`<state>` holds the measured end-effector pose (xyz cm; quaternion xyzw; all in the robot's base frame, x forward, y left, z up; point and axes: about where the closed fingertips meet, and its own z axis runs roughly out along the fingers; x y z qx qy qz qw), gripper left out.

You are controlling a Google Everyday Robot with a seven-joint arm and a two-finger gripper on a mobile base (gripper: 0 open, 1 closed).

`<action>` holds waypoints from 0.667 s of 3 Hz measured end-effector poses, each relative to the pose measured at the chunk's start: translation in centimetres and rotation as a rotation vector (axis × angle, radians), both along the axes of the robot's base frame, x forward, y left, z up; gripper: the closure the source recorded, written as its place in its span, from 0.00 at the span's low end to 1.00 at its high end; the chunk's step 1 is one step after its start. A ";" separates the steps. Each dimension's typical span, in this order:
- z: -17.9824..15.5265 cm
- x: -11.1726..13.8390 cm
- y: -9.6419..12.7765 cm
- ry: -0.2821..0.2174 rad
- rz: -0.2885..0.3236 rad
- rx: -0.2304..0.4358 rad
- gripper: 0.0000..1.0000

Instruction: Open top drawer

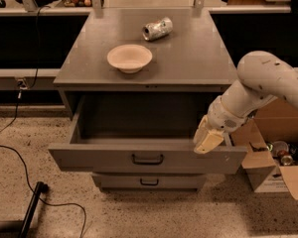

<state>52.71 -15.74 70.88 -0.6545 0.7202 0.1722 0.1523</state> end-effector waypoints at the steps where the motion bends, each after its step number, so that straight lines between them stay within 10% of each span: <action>1: -0.2 0.0 0.1 0.003 0.002 0.000 0.32; 2: -0.3 0.0 0.2 0.005 0.004 0.000 0.09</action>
Offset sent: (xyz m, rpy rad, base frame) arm 0.0000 0.0009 -0.0016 -0.0003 0.0027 0.0014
